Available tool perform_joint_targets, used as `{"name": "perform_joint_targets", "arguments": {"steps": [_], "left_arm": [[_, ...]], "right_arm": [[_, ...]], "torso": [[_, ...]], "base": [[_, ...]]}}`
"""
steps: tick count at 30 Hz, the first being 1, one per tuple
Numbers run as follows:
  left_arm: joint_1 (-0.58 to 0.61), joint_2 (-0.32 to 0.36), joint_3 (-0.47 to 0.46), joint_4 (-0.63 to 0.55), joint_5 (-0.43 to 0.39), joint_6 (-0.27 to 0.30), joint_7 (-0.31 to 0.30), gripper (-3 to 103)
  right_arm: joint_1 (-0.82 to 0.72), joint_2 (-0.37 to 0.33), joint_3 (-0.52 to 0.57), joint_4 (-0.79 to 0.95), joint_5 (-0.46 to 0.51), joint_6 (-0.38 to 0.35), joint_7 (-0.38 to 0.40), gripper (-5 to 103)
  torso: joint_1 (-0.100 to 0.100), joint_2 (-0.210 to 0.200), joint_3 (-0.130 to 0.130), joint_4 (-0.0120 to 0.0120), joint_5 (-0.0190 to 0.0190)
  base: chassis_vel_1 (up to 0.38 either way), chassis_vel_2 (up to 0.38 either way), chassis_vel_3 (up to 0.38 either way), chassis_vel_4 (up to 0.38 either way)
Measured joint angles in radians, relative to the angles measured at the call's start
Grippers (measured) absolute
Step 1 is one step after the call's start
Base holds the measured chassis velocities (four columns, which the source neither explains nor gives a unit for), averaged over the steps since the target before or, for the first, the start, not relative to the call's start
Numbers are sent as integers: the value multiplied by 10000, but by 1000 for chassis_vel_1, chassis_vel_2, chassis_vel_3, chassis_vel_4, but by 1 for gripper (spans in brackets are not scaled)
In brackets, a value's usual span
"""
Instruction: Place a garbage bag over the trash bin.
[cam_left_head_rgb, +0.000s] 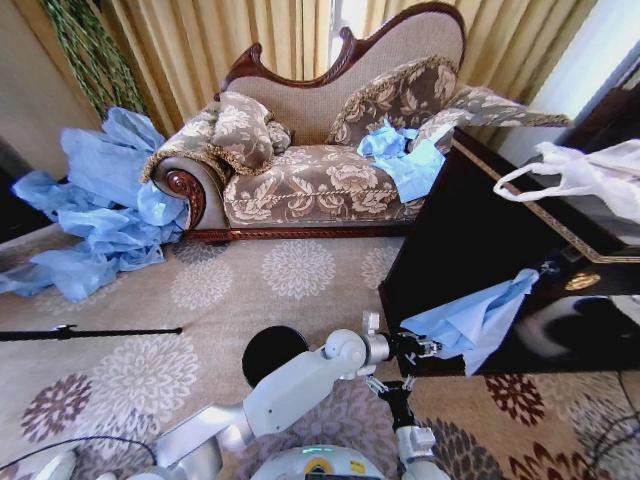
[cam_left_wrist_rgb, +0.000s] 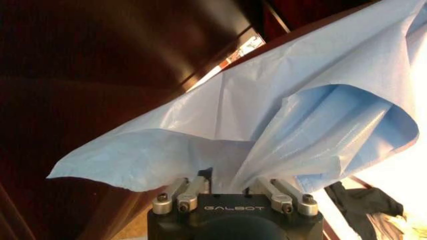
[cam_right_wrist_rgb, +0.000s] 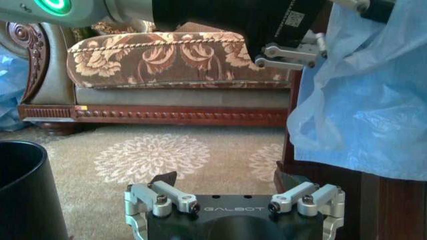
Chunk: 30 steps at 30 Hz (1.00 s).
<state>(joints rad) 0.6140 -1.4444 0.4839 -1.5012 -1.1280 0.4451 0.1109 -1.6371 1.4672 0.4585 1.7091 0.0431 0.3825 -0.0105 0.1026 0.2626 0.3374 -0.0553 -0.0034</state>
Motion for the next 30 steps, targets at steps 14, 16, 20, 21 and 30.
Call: {"name": "perform_joint_targets", "arguments": {"steps": [14,16,20,21,30], "left_arm": [[-35,1261,-382,-910,-870,413,-498,0],[-77,1617,-537,-1176,-1096,466,-653,0],[-34,2185,-759,-1736,-1449,615,-885,0],[-34,2185,-759,-1736,-1449,615,-885,0],[920,4510,-1768,-3832,-2512,1104,-1541,0]], "right_arm": [[-356,-170,83,-92,-155,392,-360,100],[-531,-164,75,-140,-256,591,-506,100],[-613,-105,81,-265,-343,886,-698,100],[-613,-105,81,-265,-343,886,-698,100],[-424,-149,86,-423,-279,1026,-815,100]], "torso": [[0,0,0,0,-2],[0,0,0,-1,-3],[0,0,0,-1,-3],[0,0,0,-1,-3],[0,0,0,1,-3]], "base": [[0,0,0,0],[0,0,0,0],[0,0,0,0],[0,0,0,0],[0,0,0,0]]}}
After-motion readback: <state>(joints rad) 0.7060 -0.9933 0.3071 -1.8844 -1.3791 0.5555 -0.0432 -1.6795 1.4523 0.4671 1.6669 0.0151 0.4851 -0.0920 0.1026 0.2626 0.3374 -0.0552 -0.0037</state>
